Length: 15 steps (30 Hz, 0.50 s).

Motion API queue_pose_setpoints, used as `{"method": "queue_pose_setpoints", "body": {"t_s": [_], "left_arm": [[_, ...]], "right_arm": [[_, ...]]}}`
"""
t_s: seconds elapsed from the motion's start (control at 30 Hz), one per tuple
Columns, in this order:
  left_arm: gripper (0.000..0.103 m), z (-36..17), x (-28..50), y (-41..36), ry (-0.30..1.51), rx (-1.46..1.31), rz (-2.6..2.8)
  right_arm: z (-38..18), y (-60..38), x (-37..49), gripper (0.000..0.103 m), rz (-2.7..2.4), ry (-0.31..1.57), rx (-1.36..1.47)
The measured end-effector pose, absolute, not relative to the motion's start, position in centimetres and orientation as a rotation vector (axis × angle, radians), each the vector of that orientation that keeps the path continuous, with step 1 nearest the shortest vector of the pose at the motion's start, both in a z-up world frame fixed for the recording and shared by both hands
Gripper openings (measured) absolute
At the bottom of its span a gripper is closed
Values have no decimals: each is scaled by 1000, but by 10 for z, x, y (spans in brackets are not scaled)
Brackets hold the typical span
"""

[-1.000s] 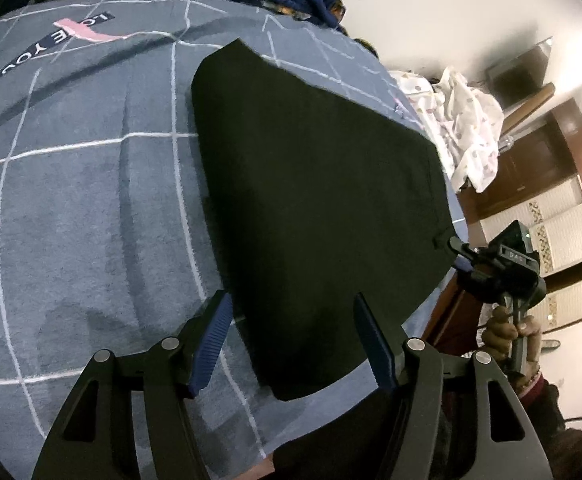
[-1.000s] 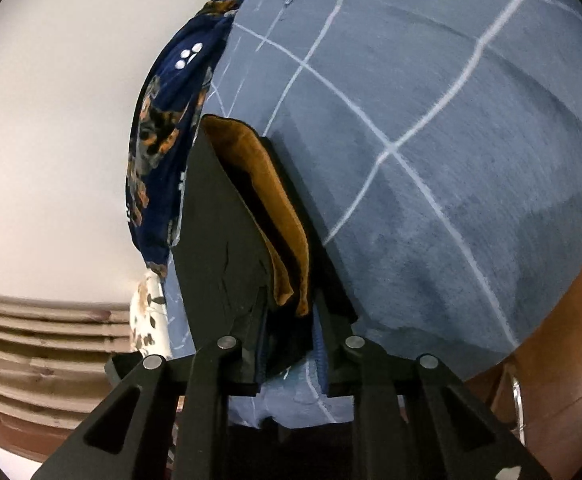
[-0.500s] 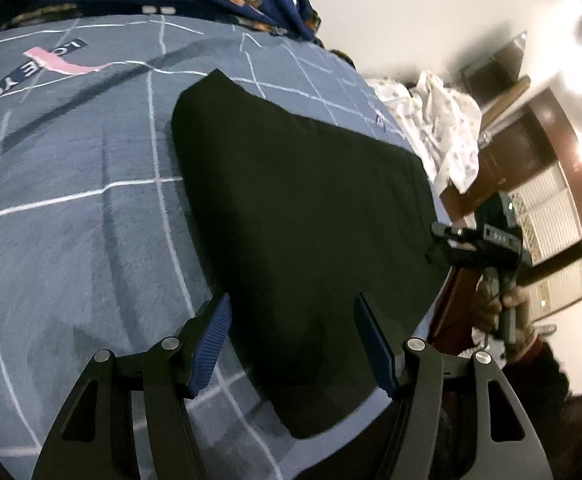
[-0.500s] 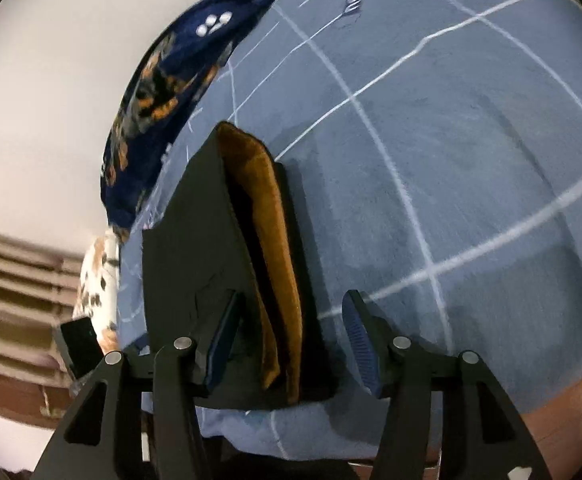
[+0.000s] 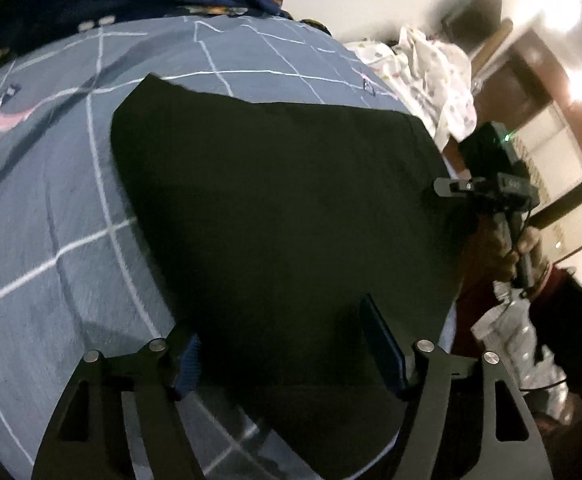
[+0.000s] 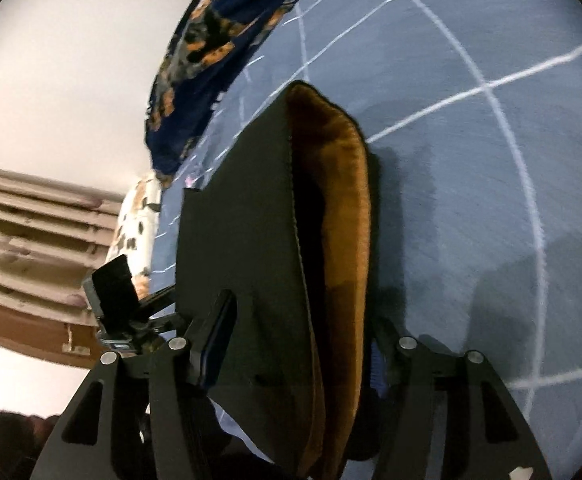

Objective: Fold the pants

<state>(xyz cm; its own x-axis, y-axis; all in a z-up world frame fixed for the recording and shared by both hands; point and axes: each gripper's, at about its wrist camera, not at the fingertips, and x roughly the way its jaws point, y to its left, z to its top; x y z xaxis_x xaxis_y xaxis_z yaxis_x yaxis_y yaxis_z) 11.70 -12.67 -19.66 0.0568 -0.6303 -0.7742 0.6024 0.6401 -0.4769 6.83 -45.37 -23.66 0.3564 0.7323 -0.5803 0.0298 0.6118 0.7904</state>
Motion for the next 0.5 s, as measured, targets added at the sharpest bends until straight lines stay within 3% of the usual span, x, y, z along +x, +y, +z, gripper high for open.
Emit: {"method": "queue_pose_setpoints", "body": {"t_s": [0.27, 0.5], "left_arm": [[85, -194, 107, -158, 1129, 165, -894], [86, -196, 109, -167, 1101, 211, -865]], "right_arm": [[-238, -447, 81, 56, 569, 1109, 802], [-237, -446, 77, 52, 576, 1086, 761]]}}
